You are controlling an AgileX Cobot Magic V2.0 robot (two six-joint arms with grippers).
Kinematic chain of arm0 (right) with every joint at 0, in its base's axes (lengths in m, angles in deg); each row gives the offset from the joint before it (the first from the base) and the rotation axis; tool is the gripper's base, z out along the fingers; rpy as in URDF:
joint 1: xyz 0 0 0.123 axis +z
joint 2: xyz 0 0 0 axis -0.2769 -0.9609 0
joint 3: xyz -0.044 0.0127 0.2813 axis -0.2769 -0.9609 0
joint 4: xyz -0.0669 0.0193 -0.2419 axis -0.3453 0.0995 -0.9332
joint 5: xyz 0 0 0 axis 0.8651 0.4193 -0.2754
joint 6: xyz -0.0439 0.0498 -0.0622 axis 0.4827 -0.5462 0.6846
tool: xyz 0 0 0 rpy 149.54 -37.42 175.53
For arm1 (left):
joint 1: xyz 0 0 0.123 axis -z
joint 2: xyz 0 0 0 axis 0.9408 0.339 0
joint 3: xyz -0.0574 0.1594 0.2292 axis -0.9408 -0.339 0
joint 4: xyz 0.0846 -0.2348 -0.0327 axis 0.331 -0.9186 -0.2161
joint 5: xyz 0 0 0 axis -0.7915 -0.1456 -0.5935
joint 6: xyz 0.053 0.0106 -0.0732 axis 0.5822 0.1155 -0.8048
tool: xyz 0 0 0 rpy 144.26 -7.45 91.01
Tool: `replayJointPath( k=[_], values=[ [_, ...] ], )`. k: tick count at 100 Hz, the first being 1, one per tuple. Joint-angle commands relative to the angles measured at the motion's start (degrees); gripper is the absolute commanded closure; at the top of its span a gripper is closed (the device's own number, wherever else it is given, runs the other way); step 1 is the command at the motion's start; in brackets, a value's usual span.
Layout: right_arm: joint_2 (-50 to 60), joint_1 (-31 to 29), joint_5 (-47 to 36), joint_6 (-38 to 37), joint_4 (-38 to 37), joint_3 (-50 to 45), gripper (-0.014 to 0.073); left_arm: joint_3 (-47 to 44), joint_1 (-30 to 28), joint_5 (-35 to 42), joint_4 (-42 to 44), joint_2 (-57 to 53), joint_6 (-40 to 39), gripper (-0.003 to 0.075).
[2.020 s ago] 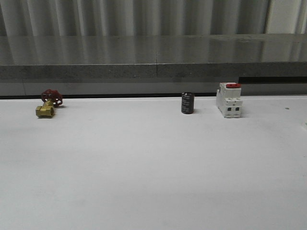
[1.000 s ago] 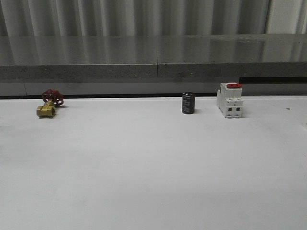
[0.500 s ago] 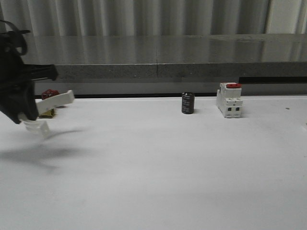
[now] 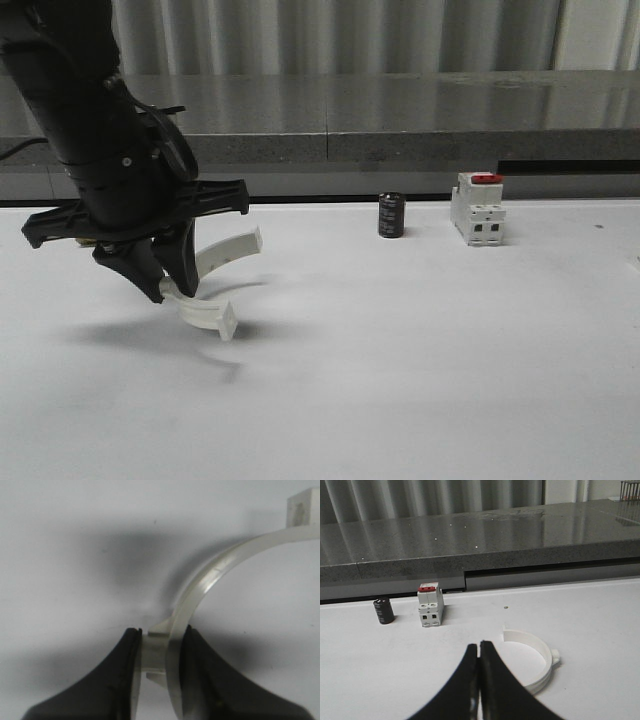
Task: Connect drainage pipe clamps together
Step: 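Move the held clamp half toward the table center and set it down, then open the left gripper and lift it away from the clamp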
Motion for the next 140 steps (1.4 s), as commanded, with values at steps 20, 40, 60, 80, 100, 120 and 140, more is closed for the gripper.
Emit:
replayJointPath(
  k=[20,40,60,80,100,120,140],
  values=[
    [1.0,-0.4,-4.9,0.1,0.1,1.2,0.0654,1.4,0.6,1.6,1.2,-0.1,-3.3,0.0741],
    [1.0,-0.4,-4.9,0.1,0.1,1.2,0.0654,1.4,0.6,1.7,1.3,-0.1,-3.3,0.0741],
    [1.0,-0.4,-4.9,0.1,0.1,1.2,0.0654,1.4,0.6,0.5,2.1,-0.1,-3.3,0.0741],
    [1.0,-0.4,-4.9,0.1,0.1,1.2,0.0654,1.4,0.6,0.1,2.2,-0.1,-3.3,0.0707],
    [1.0,-0.4,-4.9,0.1,0.1,1.2,0.0654,1.4,0.6,0.0,2.2,-0.1,-3.3,0.0477],
    [1.0,-0.4,-4.9,0.1,0.1,1.2,0.0654,1.4,0.6,-0.7,2.6,-0.1,-3.3,0.0223],
    [1.0,-0.4,-4.9,0.1,0.1,1.2,0.0654,1.4,0.6,-1.8,5.8,-1.0,-3.1,0.0177]
  ],
)
